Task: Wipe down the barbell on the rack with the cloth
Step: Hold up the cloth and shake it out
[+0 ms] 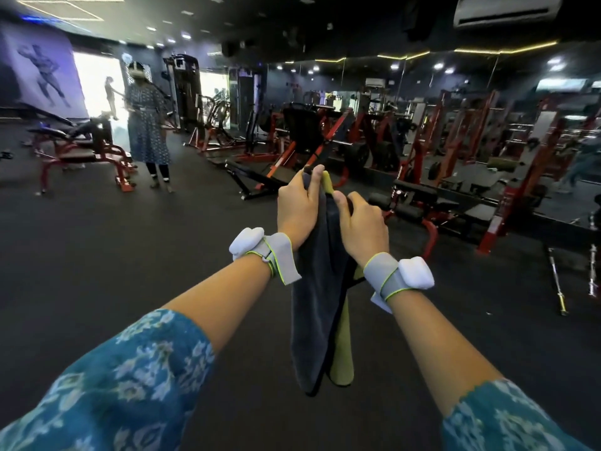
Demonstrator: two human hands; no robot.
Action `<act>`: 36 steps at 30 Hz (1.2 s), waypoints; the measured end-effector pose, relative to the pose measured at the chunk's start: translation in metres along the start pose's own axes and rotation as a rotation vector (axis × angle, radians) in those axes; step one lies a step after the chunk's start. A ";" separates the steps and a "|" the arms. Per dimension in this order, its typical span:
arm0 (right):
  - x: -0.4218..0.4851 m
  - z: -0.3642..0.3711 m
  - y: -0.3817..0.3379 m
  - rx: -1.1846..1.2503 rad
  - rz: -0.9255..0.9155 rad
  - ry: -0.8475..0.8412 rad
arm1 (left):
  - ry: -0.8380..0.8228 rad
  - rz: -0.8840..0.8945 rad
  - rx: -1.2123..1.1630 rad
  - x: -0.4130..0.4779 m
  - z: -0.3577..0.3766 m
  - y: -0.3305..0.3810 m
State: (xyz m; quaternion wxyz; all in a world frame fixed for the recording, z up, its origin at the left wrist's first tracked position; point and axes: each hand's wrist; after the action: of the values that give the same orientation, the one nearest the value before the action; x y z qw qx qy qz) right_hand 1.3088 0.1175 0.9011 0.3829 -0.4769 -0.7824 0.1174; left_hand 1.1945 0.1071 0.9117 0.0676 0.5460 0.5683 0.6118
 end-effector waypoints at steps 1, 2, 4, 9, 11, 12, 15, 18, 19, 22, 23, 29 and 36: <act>0.031 0.019 0.015 0.004 -0.008 -0.004 | 0.003 -0.002 -0.004 0.027 0.016 -0.022; 0.062 0.036 0.027 0.001 -0.009 -0.008 | 0.001 -0.013 0.003 0.054 0.031 -0.043; 0.114 0.062 0.049 0.011 0.006 -0.041 | -0.003 -0.052 0.002 0.099 0.054 -0.077; 0.247 0.107 0.085 0.030 0.000 -0.076 | -0.008 -0.086 -0.008 0.220 0.106 -0.139; 0.279 0.120 0.090 0.030 -0.009 -0.084 | 0.004 -0.078 -0.001 0.251 0.114 -0.157; 0.301 0.131 0.095 0.041 -0.004 -0.093 | 0.003 -0.080 0.008 0.271 0.121 -0.168; 0.379 0.176 0.121 0.032 -0.023 -0.108 | 0.032 -0.074 0.032 0.342 0.151 -0.226; 0.446 0.220 0.146 0.039 -0.018 -0.107 | 0.020 -0.064 0.020 0.403 0.179 -0.276; 0.468 0.232 0.155 0.021 -0.024 -0.087 | 0.022 -0.055 0.033 0.424 0.188 -0.292; 0.533 0.274 0.179 0.036 0.008 -0.094 | -0.011 -0.058 0.026 0.483 0.215 -0.341; 0.566 0.290 0.187 0.033 0.029 -0.085 | -0.018 -0.074 0.027 0.514 0.227 -0.361; 0.688 0.353 0.221 0.026 0.068 -0.108 | -0.072 -0.082 0.041 0.629 0.270 -0.438; 0.849 0.447 0.296 0.030 0.081 -0.066 | -0.117 -0.113 0.050 0.771 0.346 -0.552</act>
State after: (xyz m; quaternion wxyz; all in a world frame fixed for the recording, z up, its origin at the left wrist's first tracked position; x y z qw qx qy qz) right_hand 0.9711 1.0613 0.8485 0.3588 -0.4983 -0.7729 0.1602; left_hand 0.8514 1.0546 0.8588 0.1214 0.5495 0.6085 0.5595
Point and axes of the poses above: each hand's wrist, its own x-axis towards the middle knuckle, its own z-axis out of the palm, y = z × x, and after that the axes turned 6 degrees about -y, right-handed
